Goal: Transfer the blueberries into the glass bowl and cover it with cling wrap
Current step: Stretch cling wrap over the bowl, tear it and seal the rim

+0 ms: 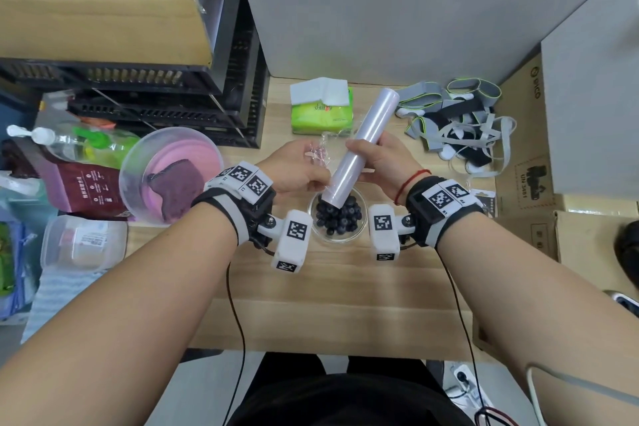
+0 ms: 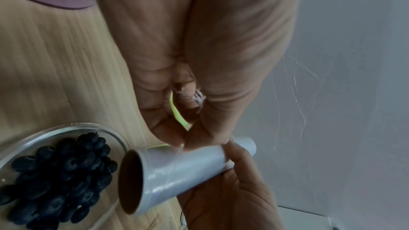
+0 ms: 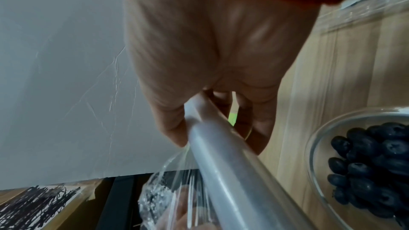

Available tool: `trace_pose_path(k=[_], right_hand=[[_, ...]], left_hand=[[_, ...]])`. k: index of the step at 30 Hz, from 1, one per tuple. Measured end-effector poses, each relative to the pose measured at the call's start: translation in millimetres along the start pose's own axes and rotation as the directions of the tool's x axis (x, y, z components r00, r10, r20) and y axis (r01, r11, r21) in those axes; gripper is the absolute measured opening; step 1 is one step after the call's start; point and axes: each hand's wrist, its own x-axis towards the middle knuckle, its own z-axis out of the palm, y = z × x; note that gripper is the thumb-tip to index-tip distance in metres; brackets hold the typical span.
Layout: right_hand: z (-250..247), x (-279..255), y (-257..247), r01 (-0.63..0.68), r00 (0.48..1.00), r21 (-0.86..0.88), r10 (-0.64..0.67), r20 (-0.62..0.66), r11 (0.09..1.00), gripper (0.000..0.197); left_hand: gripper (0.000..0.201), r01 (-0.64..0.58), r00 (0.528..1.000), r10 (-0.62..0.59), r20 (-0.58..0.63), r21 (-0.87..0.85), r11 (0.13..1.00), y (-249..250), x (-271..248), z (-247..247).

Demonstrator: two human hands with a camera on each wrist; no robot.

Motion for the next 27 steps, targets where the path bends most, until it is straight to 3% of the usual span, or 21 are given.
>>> trace_pose_path(k=[9,12,16,20,24,27], right_hand=[[7,3,6,-0.027,0.999,0.023,0.028,-0.029,0.999,0.028],[9,3,5,-0.012,1.000,0.020,0.013,-0.025,1.000,0.039],[12,-1,2,0.042,0.998,-0.022,-0.041,0.043,0.999,0.036],[14,-3,4,0.053,0.997,-0.114,-0.047,0.059,0.992,0.048],[12,-5,9,0.026,0.996,-0.033,-0.023,0.085,0.999,0.046],[7,-5,11,-0.025,0.995,0.078,0.017,0.102,0.997,0.039]], left_hand=[[0.038,-0.022,0.999,0.027,0.035,-0.130,0.991,1,-3,-14],[0.039,-0.028,0.999,0.023,-0.031,-0.174,0.984,3,-4,-8],[0.042,0.018,0.994,-0.041,-0.105,-0.209,0.978,2,-3,0],[0.018,0.057,0.997,-0.064,-0.034,-0.172,0.983,5,-3,4],[0.032,0.063,0.992,-0.080,-0.101,-0.162,0.985,0,2,7],[0.017,0.042,0.986,-0.076,-0.149,-0.218,0.975,-5,5,6]])
